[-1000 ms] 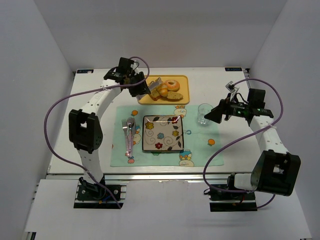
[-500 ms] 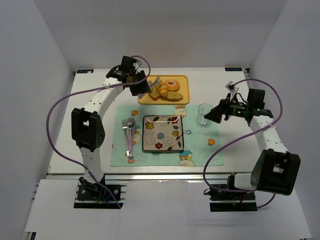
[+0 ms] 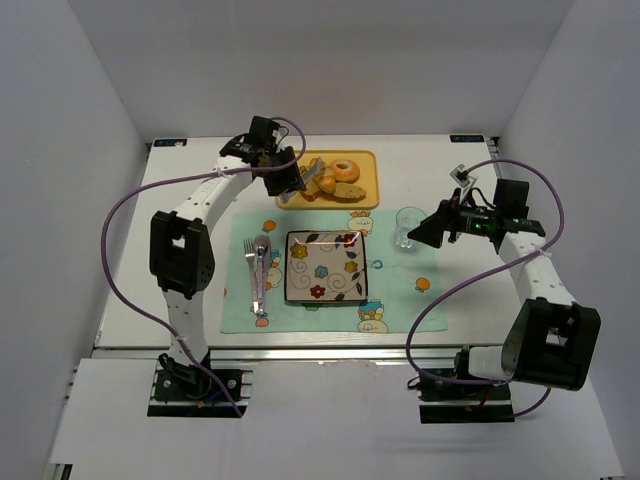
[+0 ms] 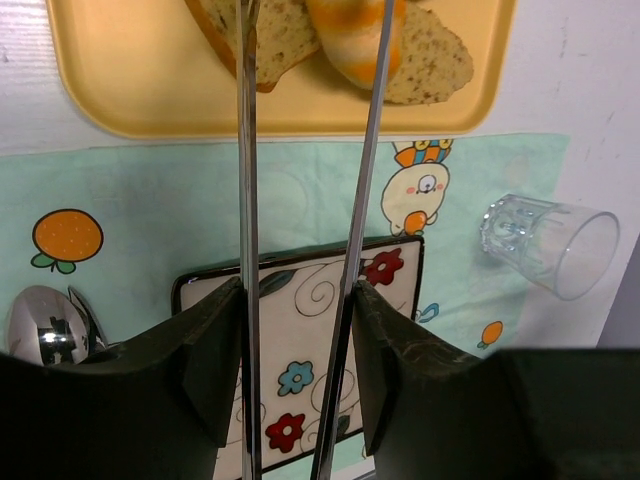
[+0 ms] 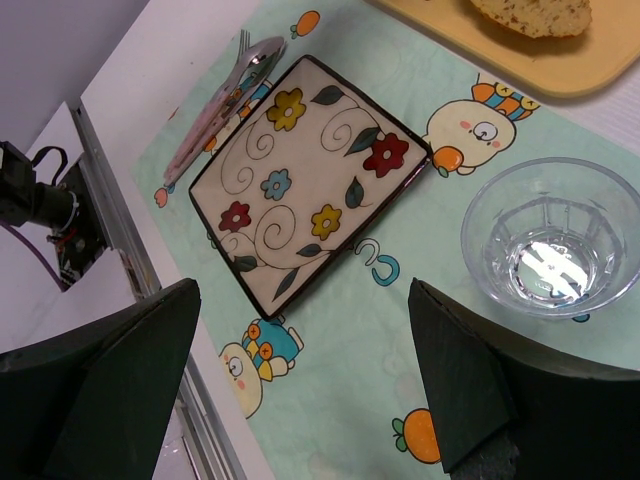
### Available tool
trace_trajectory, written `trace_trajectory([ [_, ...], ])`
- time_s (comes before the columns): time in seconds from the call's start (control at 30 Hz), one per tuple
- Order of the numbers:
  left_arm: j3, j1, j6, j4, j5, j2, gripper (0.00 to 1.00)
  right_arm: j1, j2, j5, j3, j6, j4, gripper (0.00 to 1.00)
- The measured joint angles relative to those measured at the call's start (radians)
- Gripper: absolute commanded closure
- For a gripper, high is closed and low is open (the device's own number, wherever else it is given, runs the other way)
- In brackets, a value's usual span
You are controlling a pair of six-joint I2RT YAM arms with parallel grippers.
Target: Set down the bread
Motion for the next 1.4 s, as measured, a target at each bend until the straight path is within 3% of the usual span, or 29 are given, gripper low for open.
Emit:
trace_trajectory([
  [0.87, -0.001, -0.009, -0.02, 0.005, 0.032, 0.035, 0.5, 0.0, 0.0, -0.008, 0.0, 0.0, 0.0, 0.11],
  [1.4, -0.01, -0.009, -0.032, 0.009, 0.05, 0.035, 0.82, 0.0, 0.0, -0.023, -0.003, 0.0, -0.001, 0.11],
])
